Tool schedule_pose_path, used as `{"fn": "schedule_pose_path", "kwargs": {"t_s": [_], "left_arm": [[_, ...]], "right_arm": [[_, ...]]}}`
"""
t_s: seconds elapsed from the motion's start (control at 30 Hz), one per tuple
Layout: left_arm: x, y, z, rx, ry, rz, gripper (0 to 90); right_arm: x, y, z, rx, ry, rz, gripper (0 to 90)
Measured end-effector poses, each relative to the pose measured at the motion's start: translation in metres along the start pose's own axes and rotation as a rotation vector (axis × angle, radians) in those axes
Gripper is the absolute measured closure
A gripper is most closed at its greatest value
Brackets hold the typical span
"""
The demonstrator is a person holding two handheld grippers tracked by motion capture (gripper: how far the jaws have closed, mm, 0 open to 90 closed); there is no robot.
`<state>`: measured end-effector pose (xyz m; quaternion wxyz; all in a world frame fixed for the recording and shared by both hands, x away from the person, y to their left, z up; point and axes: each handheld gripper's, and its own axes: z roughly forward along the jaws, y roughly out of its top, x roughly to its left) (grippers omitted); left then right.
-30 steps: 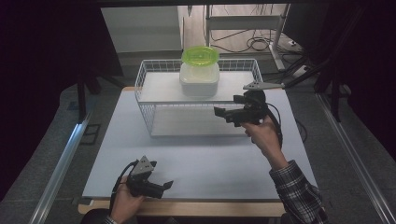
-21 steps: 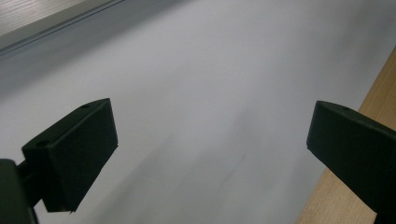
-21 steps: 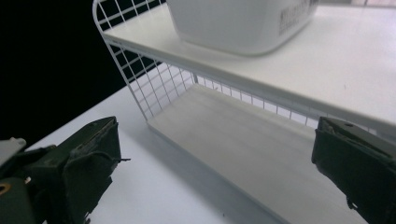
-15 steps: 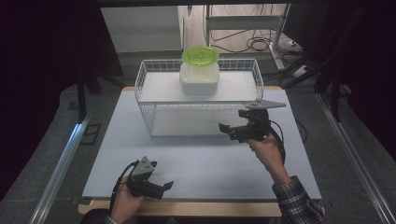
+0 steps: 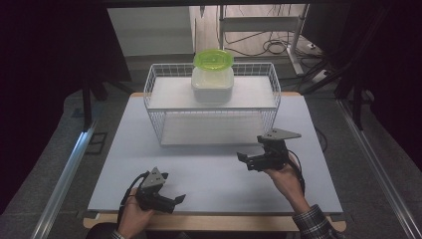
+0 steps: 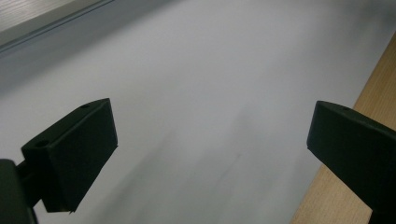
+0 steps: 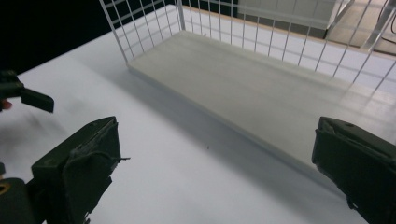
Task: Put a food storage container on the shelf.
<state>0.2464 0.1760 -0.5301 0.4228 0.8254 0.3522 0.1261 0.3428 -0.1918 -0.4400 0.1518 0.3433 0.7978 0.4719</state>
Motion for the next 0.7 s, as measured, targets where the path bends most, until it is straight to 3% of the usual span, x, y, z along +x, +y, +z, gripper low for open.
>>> {"fn": "schedule_pose_path", "kwargs": {"t_s": [0.27,0.53,0.63,0.7], "left_arm": [[0.0,0.0,0.0,-0.001,-0.002,0.006,1.6],[-0.001,0.0,0.0,0.007,0.003,0.013,1.5],[-0.001,0.0,0.001,0.011,0.006,0.015,1.3],[-0.001,0.0,0.001,0.01,0.01,0.016,1.2]], "right_arm": [[0.004,-0.03,0.002,0.052,-0.012,-0.02,0.7],[0.01,-0.065,0.005,0.176,-0.01,-0.032,0.0],[0.011,-0.074,0.008,0.233,-0.022,-0.049,0.0],[0.011,-0.075,0.01,0.242,-0.034,-0.06,0.0]]}}
